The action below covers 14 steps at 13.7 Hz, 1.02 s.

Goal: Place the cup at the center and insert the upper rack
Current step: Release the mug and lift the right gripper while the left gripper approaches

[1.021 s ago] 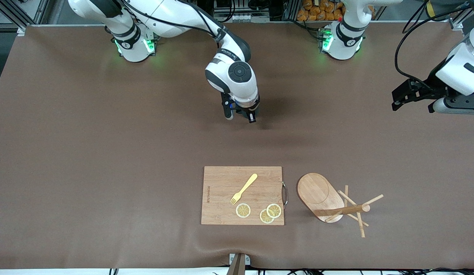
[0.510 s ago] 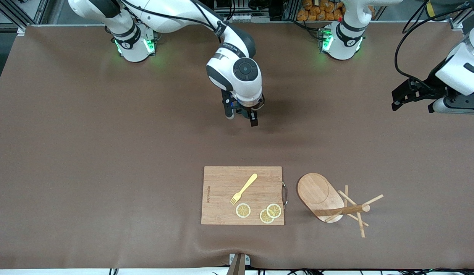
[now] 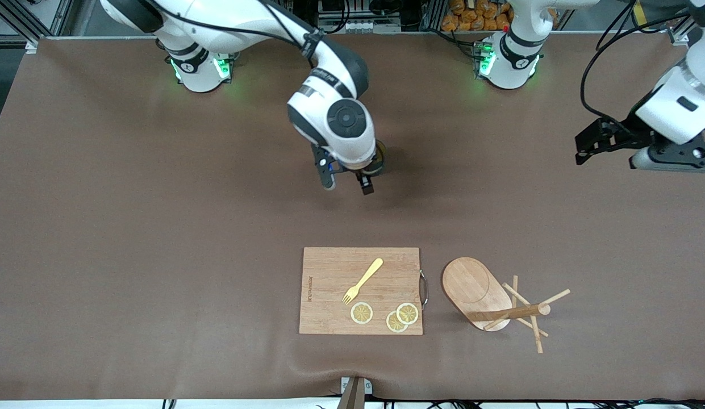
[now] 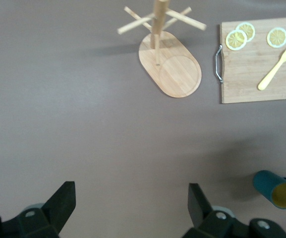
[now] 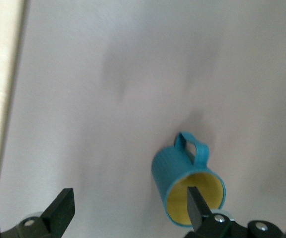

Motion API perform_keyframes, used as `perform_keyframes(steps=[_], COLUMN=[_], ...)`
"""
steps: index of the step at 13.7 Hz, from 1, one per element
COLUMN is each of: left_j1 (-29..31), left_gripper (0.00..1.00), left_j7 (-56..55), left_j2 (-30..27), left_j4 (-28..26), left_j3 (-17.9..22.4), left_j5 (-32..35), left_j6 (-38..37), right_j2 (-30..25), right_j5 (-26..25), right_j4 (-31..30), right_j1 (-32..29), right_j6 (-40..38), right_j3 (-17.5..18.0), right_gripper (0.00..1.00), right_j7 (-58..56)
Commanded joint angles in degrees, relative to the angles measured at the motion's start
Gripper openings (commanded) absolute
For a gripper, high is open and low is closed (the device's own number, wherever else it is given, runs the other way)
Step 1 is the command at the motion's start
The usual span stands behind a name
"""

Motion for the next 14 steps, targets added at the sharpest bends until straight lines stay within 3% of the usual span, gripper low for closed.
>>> perform_keyframes(steps=[1, 4, 8, 14], left_j1=[-3.35, -10.20, -17.24, -30.24], left_gripper=[1.00, 1.00, 1.00, 1.00], left_j7=[-3.55, -8.91, -12.79, -28.05], left_j2=[2.61, 5.25, 7.02, 12.45], left_j4=[0.83, 0.92, -0.74, -0.84], left_j3=[-0.96, -1.23, -1.58, -1.41], left_j5=[0.31, 0.75, 0.93, 1.10], left_j6=[-0.35, -0.27, 0.35, 5.70], right_j2=[-3.22, -7.09, -10.35, -15.97], right_j5=[0.74, 0.83, 0.83, 0.65], right_j4=[-0.65, -0.73, -0.65, -0.38], right_j1=[-5.23, -10.42, -22.19, -33.63], right_j6=[-3.17, -7.37, -14.41, -24.52], right_j3=[2.37, 2.63, 8.69, 8.00], right_gripper=[1.00, 1.00, 1.00, 1.00], right_j7=[-7.74, -18.28, -32.08, -61.86])
